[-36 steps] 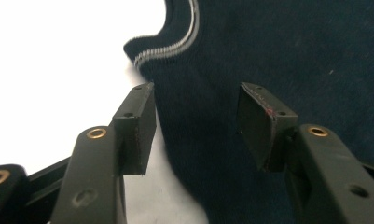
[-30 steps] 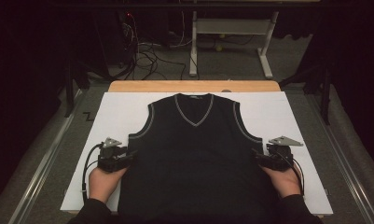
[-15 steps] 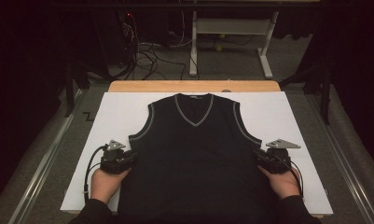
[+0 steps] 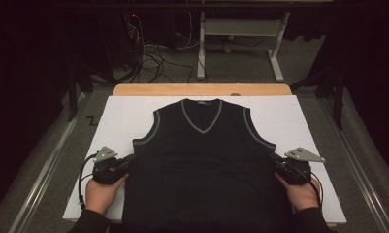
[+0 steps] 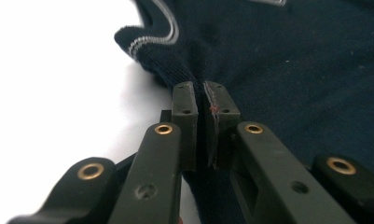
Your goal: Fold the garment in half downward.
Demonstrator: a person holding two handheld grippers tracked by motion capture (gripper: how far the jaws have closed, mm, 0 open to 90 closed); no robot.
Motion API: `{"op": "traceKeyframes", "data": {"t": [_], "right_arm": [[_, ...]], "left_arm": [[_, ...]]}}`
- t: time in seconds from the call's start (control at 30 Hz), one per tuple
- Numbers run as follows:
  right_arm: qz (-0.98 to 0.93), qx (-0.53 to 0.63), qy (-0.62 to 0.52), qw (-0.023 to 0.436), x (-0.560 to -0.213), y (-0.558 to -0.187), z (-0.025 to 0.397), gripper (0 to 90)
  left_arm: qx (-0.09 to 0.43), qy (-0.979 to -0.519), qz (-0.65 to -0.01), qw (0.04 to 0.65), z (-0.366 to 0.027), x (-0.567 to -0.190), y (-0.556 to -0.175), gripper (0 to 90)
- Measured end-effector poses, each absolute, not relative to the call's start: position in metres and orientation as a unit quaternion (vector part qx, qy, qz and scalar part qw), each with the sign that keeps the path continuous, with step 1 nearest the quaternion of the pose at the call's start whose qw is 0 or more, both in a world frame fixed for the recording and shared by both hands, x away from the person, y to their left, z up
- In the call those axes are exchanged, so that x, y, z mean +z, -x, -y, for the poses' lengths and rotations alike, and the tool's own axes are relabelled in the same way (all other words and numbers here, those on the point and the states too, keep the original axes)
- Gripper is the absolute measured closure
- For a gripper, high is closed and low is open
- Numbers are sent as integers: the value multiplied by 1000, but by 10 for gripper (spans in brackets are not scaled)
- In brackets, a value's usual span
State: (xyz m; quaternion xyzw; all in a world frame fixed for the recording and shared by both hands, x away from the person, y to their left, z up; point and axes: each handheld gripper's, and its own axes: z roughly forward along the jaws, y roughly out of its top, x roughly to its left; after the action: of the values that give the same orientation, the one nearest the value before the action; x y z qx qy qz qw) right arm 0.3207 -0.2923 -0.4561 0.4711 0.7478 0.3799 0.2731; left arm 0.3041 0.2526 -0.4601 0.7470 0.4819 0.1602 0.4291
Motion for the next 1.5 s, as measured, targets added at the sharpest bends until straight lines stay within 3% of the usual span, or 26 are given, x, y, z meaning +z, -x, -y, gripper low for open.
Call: {"op": "traceKeyframes", "data": {"t": [0.4, 0.97, 1.3, 1.4, 1.43, 1.5], "right_arm": [[-743, 406, -449, 288, -442, -283, 301, 855], [-773, 382, -431, 265, -457, -232, 314, 854], [-780, 378, -431, 250, -463, -220, 317, 846], [-780, 379, -432, 250, -464, -222, 316, 783], [-772, 386, -436, 254, -463, -224, 316, 698], [-762, 393, -443, 260, -462, -226, 316, 593]], "left_arm": [[132, -760, -459, 442, -264, -456, -282, 802], [97, -800, -434, 404, -267, -467, -237, 801], [93, -810, -429, 389, -266, -471, -225, 799], [102, -804, -435, 393, -267, -471, -229, 728], [104, -796, -441, 401, -269, -472, -231, 634], [111, -785, -453, 408, -271, -472, -234, 546]]}}
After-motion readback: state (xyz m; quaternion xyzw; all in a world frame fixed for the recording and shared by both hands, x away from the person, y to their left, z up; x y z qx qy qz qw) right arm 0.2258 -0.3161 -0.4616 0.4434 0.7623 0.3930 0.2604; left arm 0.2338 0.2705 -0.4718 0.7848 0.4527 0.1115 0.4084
